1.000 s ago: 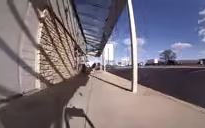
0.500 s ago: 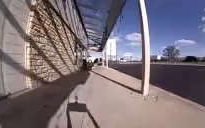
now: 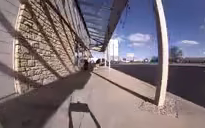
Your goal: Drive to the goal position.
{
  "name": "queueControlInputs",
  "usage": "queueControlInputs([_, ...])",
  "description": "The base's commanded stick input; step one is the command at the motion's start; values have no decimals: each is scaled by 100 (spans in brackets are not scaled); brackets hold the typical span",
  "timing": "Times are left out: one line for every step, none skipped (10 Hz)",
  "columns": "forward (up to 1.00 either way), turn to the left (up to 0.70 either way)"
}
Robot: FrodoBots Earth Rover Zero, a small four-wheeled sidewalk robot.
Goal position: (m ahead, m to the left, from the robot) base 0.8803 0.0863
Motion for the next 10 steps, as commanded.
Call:
queueControlInputs([100,0])
queueControlInputs([100,0])
queueControlInputs([100,0])
queueControlInputs([100,0])
queueControlInputs([100,0])
queueControlInputs([100,0])
queueControlInputs([100,-6])
queueControlInputs([100,-27])
queueControlInputs([100,-5])
queueControlInputs([100,0])
